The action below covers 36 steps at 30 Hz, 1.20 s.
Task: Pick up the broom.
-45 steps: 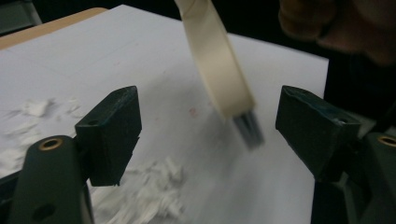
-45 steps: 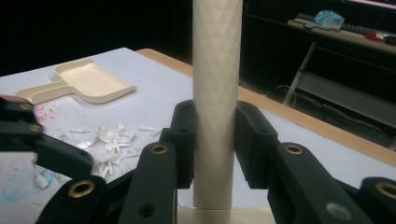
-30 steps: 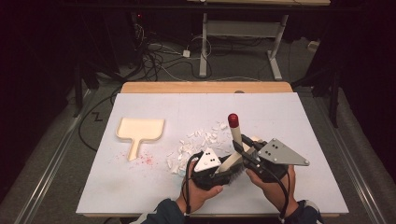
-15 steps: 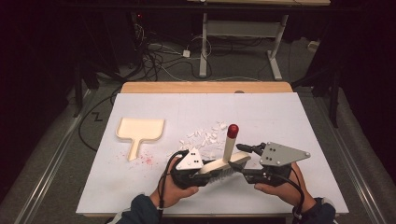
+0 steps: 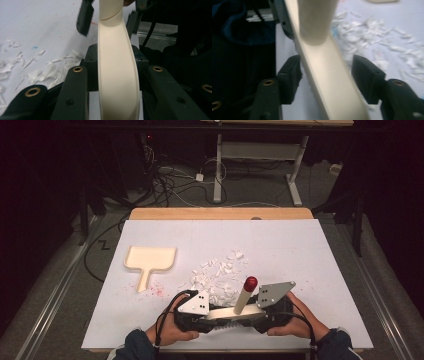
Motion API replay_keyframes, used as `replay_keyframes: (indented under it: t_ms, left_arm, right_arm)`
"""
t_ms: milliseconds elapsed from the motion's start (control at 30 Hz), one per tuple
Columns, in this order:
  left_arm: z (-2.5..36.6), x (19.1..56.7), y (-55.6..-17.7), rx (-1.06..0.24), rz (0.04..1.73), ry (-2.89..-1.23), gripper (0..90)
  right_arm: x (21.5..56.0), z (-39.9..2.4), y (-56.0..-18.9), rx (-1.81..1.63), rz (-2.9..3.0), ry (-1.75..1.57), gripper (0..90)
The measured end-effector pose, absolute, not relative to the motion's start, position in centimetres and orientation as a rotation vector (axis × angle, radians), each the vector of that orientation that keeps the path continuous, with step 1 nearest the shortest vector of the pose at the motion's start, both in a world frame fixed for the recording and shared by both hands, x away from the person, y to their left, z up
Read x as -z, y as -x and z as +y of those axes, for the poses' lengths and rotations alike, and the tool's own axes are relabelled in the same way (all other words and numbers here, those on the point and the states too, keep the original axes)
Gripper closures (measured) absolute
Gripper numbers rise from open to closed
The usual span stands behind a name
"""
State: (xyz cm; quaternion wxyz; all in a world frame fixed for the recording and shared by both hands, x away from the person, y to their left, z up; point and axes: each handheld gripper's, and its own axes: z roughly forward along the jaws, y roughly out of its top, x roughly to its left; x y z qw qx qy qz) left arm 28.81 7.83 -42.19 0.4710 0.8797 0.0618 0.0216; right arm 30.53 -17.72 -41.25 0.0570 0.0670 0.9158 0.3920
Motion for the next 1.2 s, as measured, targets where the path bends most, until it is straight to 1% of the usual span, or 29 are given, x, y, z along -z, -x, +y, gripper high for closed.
replay_keyframes:
  t_ms: [67,133,200,300,333,400,433,467,500,533,567,600,633,767,800,867,933,1000,1033,1200]
  left_arm:
    - [7.7,42.3,-28.8,-0.059,0.148,-2.163,64.7]
    - [7.8,42.4,-28.9,-0.053,0.144,-2.154,64.1]
    - [7.9,42.4,-28.9,-0.081,0.169,-2.141,59.2]
    - [8.3,42.2,-28.9,-0.123,0.189,-2.135,52.9]
    - [8.3,42.2,-28.9,-0.123,0.189,-2.135,48.8]
    - [9.0,41.8,-28.9,-0.192,0.239,-2.119,35.2]
    - [9.0,41.8,-28.9,-0.192,0.239,-2.119,31.8]
    - [9.5,41.5,-28.7,-0.276,0.28,-2.12,27.5]
    - [9.9,41.3,-28.7,-0.299,0.3,-2.107,22.3]
    - [10.4,41.2,-28.6,-0.321,0.316,-2.094,19.7]
    - [10.4,41.2,-28.6,-0.321,0.316,-2.094,19.5]
    - [10.8,41.1,-28.5,-0.359,0.332,-2.091,18.9]
    - [12.0,41.0,-28.3,-0.43,0.373,-2.084,17.0]
    - [14.5,41.5,-27.8,-0.547,0.468,-2.073,16.4]
    - [14.5,41.5,-27.8,-0.547,0.468,-2.073,16.4]
    - [16.4,42.3,-27.4,-0.632,0.532,-2.09,16.4]
    - [17.5,43.0,-27.1,-0.664,0.581,-2.098,16.5]
    - [18.1,43.3,-27.0,-0.666,0.598,-2.101,16.4]
    - [18.9,44.0,-26.8,-0.691,0.625,-2.124,16.4]
    - [19.8,45.8,-26.7,-0.695,0.67,-2.171,16.4]
  right_arm:
    - [41.6,-17.5,-30.5,-1.195,2.807,-0.173,53.4]
    - [41.8,-17.3,-30.5,-1.198,2.827,-0.167,58.5]
    - [41.9,-17.2,-30.3,-1.212,2.847,-0.162,64.5]
    - [41.8,-17.1,-30.3,-1.219,2.841,-0.148,67.4]
    - [41.7,-17.0,-30.3,-1.228,2.837,-0.157,67.7]
    - [41.6,-17.1,-30.5,-1.205,2.826,-0.192,67.8]
    - [41.6,-17.3,-30.7,-1.195,2.819,-0.175,67.8]
    - [41.6,-17.5,-30.7,-1.198,2.81,-0.201,67.8]
    - [41.4,-17.6,-30.8,-1.199,2.802,-0.239,67.8]
    - [41.2,-17.8,-30.9,-1.199,2.793,-0.247,67.8]
    - [41.2,-17.8,-30.9,-1.199,2.793,-0.247,67.8]
    - [40.7,-18.2,-31.1,-1.197,2.767,-0.3,67.8]
    - [40.4,-18.4,-31.2,-1.198,2.753,-0.321,67.7]
    - [39.4,-19.6,-31.6,-1.231,2.697,-0.413,67.7]
    - [39.4,-19.6,-31.6,-1.231,2.697,-0.413,67.7]
    - [38.7,-20.5,-31.9,-1.237,2.649,-0.485,67.7]
    - [38.4,-21.2,-32.2,-1.251,2.617,-0.544,67.7]
    - [38.3,-21.5,-32.4,-1.259,2.603,-0.565,67.8]
    - [38.0,-22.2,-32.6,-1.253,2.573,-0.598,67.8]
    - [37.6,-23.9,-33.1,-1.23,2.486,-0.703,67.8]
